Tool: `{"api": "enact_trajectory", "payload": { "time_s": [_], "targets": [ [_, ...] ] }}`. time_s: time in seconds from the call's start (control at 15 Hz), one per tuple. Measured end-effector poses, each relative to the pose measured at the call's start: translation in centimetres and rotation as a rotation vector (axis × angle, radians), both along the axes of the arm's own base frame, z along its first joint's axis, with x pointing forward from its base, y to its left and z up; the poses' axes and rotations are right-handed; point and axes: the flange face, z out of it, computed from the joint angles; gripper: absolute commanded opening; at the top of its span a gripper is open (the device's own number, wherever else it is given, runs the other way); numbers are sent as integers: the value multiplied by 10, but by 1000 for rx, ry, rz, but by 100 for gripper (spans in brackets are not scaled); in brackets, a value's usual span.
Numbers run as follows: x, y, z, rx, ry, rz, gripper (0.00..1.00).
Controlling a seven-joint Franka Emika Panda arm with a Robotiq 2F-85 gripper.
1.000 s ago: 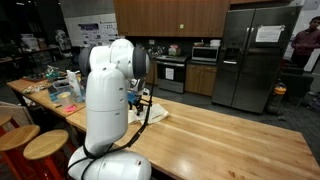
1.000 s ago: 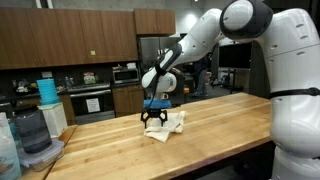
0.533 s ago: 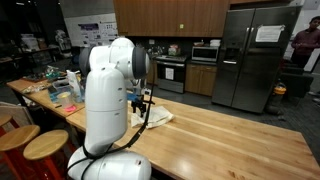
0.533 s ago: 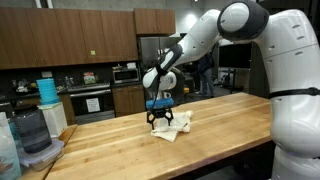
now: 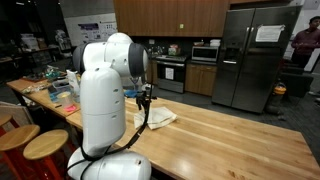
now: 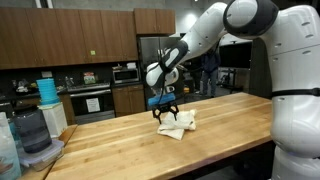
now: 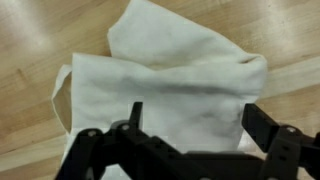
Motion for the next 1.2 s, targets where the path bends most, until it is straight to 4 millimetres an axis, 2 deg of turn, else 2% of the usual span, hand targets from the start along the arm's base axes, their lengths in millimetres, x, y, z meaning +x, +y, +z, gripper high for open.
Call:
{"api": "enact_trajectory", "payload": {
  "time_s": [0.13, 0.27, 0.6, 0.73, 0.87, 1.2],
  "targets": [
    [1, -1, 12, 10, -74, -39, 100],
    [4, -10, 22, 0, -172, -80, 100],
    [13, -62, 24, -128, -397, -168, 100],
    [15, -79, 17, -196, -465, -211, 100],
    [14, -87, 4, -216, -462, -243, 100],
    [8, -80, -39, -184, -362, -257, 100]
  ]
}}
